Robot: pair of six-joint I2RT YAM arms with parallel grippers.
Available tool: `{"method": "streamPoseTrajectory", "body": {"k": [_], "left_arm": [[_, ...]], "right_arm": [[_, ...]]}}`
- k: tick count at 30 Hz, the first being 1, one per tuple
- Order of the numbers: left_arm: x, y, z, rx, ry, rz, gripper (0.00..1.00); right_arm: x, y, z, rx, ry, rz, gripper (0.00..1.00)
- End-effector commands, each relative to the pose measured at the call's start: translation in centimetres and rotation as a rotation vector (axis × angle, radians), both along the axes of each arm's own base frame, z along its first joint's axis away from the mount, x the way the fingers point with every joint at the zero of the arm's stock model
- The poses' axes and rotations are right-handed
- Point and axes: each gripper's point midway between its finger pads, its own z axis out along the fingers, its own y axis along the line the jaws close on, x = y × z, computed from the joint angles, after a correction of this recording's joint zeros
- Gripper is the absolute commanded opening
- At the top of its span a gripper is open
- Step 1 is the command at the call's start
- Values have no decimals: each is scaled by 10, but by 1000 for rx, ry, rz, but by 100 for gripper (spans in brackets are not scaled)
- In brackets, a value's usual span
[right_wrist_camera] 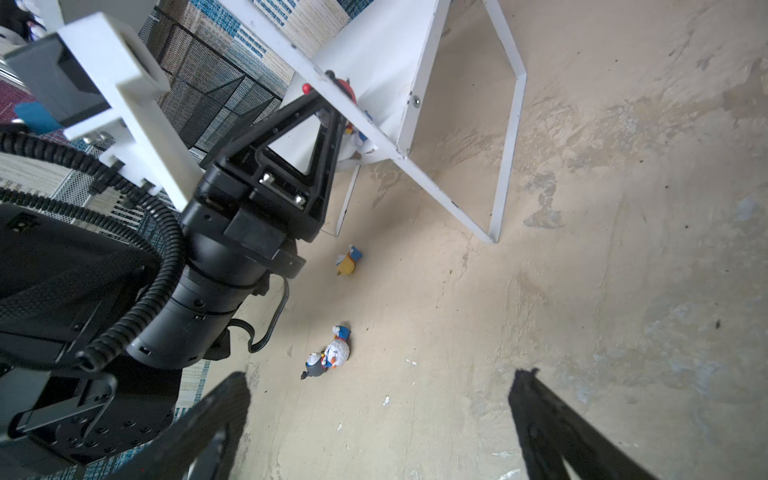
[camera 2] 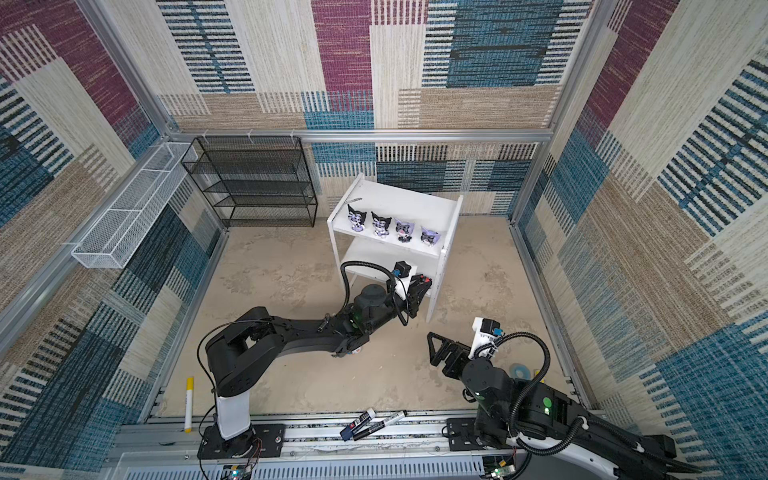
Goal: Place and organize the plastic toys onto the shelf
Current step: 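Lower the red-hat Doraemon onto the lower shelf tier with the left gripper, then open the left gripper and withdraw it while the right gripper approaches the grey Doraemon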
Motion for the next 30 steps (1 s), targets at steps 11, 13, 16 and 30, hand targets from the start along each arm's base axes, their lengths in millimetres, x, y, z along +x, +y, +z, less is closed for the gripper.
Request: {"method": "streamPoseTrajectory", "body": {"k": [11, 13, 16, 30], "left_arm": [[7, 0, 7, -52, -18, 43, 32], [8, 1, 8, -54, -18, 48, 36], [8, 2, 8, -55, -17, 54, 43], [6, 14, 24, -56, -48, 79, 55]], "right_arm": [[1, 3, 6, 19, -22, 9, 100], [1, 3, 5, 15, -23, 9, 100], [1, 3, 5, 18, -23, 9, 100], [1, 6, 6, 14, -28, 21, 100]]}}
